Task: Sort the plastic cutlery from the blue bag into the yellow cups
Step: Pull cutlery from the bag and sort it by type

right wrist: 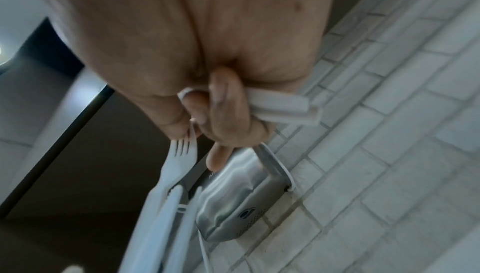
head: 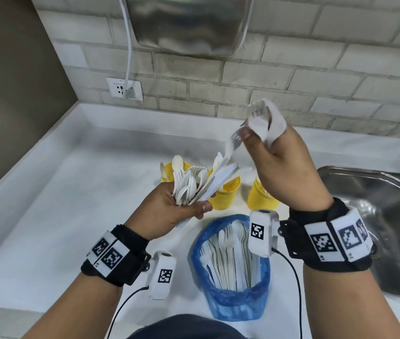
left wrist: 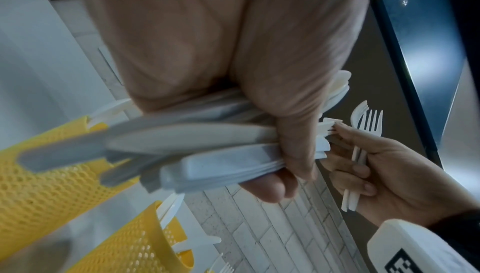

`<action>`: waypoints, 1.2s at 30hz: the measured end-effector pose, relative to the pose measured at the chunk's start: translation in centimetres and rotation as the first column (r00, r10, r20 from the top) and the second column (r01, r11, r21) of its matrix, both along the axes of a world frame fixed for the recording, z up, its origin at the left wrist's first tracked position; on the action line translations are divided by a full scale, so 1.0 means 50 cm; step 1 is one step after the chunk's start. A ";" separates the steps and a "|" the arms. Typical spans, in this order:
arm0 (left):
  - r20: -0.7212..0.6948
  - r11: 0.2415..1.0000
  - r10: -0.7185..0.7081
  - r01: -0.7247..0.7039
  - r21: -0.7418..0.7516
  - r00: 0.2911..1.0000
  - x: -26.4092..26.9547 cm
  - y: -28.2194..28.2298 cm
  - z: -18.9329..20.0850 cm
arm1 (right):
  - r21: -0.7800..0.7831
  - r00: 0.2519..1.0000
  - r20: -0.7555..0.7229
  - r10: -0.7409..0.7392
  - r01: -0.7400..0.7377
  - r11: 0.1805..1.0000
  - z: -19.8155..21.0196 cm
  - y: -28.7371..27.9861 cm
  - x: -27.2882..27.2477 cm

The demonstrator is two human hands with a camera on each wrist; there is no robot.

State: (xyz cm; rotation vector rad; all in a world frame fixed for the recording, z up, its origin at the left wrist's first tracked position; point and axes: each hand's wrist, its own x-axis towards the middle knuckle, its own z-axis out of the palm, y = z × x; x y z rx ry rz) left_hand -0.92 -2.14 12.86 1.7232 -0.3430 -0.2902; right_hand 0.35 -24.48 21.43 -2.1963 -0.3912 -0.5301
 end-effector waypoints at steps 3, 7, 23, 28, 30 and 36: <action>0.002 1.000 0.024 -0.025 0.010 1.000 0.003 0.004 -0.001 | 0.269 0.989 -0.136 0.056 -0.018 0.963 0.008 0.009 -0.001; 0.002 0.999 0.030 -0.030 0.022 1.000 0.009 0.010 -0.005 | 0.468 0.986 -0.168 -0.016 0.094 0.879 -0.001 0.029 0.009; 0.037 0.995 0.040 -0.043 0.091 0.999 0.016 0.017 -0.013 | 0.897 0.985 -0.168 -0.026 0.163 0.411 -0.002 0.036 0.024; 0.110 0.976 0.151 -0.166 0.144 0.982 0.014 0.009 -0.013 | 0.477 0.983 -0.177 -0.059 0.138 0.868 -0.006 0.044 -0.007; 0.143 0.968 0.191 -0.210 0.136 0.971 0.014 0.004 -0.014 | 0.214 0.981 -0.189 -0.054 0.095 0.972 -0.010 0.050 -0.015; 0.263 0.950 0.272 -0.302 0.081 0.926 0.021 -0.005 -0.031 | -0.141 0.970 -0.229 -0.083 0.051 0.989 -0.026 0.072 -0.028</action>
